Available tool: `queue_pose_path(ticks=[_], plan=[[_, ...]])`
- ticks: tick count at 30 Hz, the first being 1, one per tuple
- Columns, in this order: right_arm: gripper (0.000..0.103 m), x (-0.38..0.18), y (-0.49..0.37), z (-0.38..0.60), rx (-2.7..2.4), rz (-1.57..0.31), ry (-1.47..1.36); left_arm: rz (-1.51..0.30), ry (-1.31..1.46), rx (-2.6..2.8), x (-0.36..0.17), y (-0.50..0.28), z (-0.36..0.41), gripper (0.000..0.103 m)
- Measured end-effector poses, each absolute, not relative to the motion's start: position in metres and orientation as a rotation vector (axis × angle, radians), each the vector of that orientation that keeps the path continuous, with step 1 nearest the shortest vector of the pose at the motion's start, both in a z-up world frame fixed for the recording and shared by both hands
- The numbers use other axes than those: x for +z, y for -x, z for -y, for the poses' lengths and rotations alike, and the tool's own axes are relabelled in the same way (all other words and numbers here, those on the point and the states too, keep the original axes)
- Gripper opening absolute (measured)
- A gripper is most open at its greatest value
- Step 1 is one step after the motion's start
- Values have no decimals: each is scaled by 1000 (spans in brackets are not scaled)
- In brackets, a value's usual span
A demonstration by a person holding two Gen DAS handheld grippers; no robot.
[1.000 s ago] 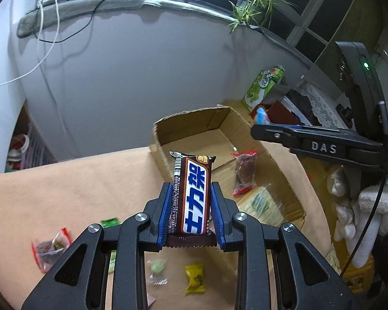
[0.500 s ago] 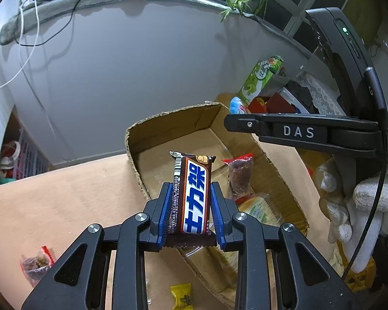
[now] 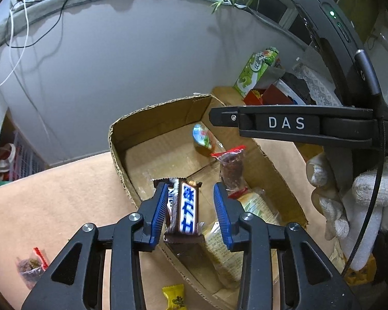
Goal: Organize snacks
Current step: 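Open the left gripper to drop the chocolate bar while the right drops the jelly pouch, then move the left gripper to the green jelly pouch while the right approaches the clear candy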
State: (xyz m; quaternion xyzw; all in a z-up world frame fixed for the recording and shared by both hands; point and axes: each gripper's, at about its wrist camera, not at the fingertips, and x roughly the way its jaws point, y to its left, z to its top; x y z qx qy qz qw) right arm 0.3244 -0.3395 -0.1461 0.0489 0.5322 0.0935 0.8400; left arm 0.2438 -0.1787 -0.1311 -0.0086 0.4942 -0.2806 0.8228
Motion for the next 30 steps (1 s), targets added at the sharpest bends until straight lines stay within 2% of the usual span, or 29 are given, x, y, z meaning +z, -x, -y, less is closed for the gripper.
queue_pose_path(ticks=[16, 30], plan=[[52, -120, -297, 331, 223, -1080, -102, -1008, 57, -556, -115, -236, 139, 35], [52, -94, -221, 277, 402, -1036, -104, -951, 120, -429, -96, -192, 35, 35]])
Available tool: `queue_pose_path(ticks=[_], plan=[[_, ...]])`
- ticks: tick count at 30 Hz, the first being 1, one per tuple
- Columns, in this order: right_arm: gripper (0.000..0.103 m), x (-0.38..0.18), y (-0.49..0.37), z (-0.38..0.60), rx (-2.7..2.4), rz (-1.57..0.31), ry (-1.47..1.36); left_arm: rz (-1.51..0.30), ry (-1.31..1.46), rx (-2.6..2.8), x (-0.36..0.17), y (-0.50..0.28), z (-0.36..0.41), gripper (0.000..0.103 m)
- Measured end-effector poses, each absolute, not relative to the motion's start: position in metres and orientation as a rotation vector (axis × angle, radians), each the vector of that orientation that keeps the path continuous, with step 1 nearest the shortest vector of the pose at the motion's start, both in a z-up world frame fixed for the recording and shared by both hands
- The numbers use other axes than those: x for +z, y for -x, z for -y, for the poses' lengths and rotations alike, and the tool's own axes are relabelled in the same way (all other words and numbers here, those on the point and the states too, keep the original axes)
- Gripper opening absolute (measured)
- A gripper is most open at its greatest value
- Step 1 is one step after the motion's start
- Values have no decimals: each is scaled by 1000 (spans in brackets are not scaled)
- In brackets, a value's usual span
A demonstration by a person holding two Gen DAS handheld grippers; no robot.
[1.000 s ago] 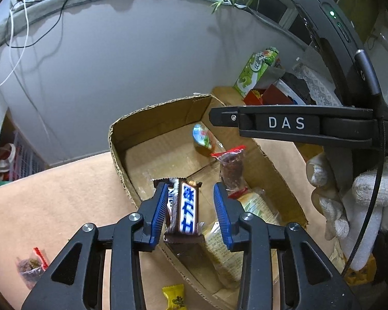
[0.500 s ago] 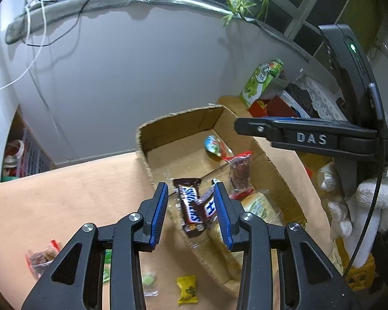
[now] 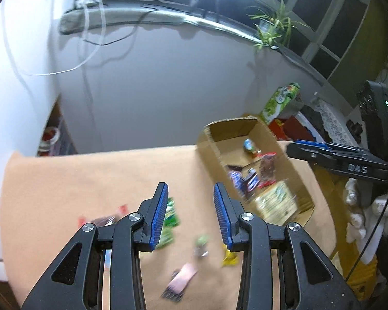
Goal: Organize snacks
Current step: 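Move the left gripper to the green jelly pouch while the right approaches the clear candy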
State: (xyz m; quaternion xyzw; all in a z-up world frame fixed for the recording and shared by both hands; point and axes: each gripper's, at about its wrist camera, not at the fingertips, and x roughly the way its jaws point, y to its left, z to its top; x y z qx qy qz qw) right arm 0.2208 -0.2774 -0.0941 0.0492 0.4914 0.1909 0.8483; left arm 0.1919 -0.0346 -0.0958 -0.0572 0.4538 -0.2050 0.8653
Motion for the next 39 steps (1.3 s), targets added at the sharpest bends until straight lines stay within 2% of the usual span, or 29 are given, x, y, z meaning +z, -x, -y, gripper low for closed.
queue_pose_path(ticks=[10, 17, 32, 35, 39], plan=[[52, -118, -170, 223, 514, -1105, -113, -1018, 152, -347, -126, -151, -21, 35], [52, -150, -146, 193, 514, -1164, -158, -1057, 140, -331, -147, -137, -33, 35], [52, -211, -161, 162, 259, -1251, -207, -1097, 116, -396, -191, -148, -40, 35], [52, -219, -168, 157, 223, -1261, -207, -1094, 116, -410, -194, -151, -39, 44], [52, -227, -176, 151, 192, -1274, -205, -1095, 107, -425, -197, -155, -34, 46]])
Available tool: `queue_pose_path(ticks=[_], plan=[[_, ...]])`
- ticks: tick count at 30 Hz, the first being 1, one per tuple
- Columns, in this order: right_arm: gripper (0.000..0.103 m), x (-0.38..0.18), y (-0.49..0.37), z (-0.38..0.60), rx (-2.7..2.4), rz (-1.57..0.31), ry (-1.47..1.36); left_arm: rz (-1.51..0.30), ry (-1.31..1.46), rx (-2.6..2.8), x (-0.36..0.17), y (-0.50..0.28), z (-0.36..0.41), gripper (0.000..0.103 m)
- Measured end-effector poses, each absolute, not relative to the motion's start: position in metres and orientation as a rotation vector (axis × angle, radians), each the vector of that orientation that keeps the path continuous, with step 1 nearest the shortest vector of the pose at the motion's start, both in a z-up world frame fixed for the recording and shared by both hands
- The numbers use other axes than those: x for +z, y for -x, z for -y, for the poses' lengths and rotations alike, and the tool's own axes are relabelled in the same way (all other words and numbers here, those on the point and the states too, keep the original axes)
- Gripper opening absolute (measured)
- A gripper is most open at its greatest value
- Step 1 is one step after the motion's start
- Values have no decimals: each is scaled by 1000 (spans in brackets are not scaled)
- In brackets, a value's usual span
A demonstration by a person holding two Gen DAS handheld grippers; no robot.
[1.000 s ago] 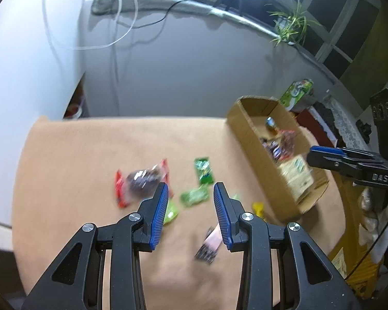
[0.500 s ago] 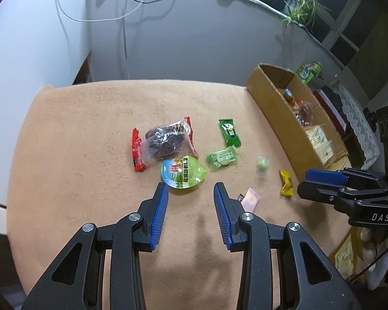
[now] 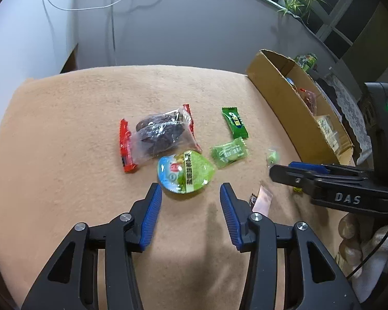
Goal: Organize snacks
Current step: 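Move the left gripper to the green jelly pouch while the right approaches the clear candy, then grasp the green jelly pouch with the left gripper while the right grasps the clear candy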
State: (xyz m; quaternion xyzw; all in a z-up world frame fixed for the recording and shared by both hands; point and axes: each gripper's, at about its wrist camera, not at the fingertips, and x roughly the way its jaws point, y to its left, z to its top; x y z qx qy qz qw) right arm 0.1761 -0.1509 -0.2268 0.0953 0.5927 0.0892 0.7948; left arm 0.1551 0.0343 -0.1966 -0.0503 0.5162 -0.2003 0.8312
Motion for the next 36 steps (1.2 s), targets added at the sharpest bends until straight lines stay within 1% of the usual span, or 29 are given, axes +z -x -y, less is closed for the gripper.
queue_pose_path(ticks=[7, 10, 13, 15, 16, 17, 18, 24, 36], plan=[[52, -234, -186, 140, 162, -1270, -169, -1109, 63, -386, -205, -168, -22, 46], [52, -233, -189, 139, 164, -1265, -148, -1114, 87, -369, -208, -172, -23, 46], [45, -233, -191, 132, 160, -1260, -128, -1102, 70, -354, -211, -171, -21, 46], [34, -234, -192, 135, 156, -1257, -131, -1098, 58, -352, -212, -170, -20, 46], [32, -234, -191, 139, 155, -1258, -134, -1096, 58, -354, -212, -170, -20, 46], [27, -234, -192, 140, 155, -1258, -140, -1092, 60, -356, -212, -170, -21, 45], [24, -234, -191, 143, 156, -1256, -147, -1089, 60, -354, -212, -171, -21, 42], [23, -234, -186, 150, 188, -1250, -199, -1079, 71, -342, -213, -170, -25, 35], [23, -213, -166, 170, 238, -1226, -228, -1061, 99, -332, -199, -159, -30, 34]])
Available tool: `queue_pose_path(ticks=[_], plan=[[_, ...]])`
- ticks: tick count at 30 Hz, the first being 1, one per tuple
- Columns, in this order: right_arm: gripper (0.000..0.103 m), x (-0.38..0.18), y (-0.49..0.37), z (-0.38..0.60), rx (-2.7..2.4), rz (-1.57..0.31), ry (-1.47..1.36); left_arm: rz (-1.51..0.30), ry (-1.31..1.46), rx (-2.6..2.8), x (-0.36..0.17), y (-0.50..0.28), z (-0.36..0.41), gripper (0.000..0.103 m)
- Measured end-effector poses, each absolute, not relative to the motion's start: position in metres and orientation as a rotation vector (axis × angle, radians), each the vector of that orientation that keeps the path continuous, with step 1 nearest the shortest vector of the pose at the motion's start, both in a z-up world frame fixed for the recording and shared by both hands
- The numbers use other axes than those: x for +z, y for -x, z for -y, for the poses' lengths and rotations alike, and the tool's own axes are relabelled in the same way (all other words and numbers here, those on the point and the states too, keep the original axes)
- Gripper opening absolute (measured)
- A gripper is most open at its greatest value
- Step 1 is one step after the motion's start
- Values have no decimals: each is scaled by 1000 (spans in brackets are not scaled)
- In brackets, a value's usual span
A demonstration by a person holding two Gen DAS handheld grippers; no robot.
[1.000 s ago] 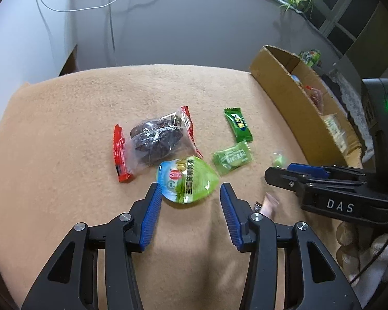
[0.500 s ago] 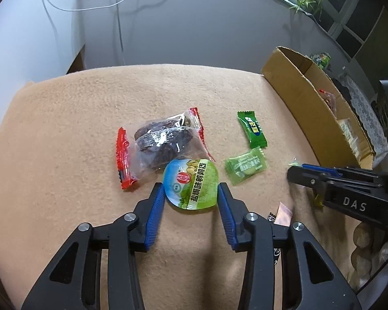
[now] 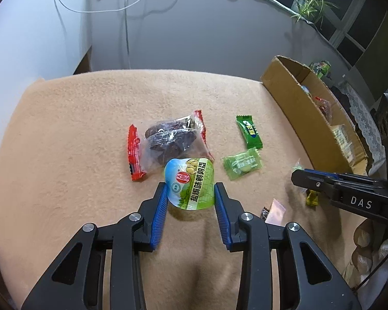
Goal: Organize snacks
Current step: 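Grasp the green jelly pouch with the left gripper while the right grasps the clear candy, then carry both items into the box and open both grippers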
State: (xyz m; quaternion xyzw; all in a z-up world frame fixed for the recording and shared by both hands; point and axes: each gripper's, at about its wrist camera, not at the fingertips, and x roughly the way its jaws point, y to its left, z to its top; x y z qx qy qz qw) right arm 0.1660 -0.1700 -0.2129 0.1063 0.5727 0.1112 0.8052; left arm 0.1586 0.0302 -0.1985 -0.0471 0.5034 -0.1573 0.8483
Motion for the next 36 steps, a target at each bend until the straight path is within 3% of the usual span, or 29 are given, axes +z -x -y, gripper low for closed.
queue_pose_path(ticks=[19, 36], plan=[[23, -135, -158, 239, 297, -1104, -293, -981, 92, -393, -144, -164, 13, 34], [23, -108, -198, 296, 218, -1039, -268, -936, 76, -483, -118, -205, 81, 34]])
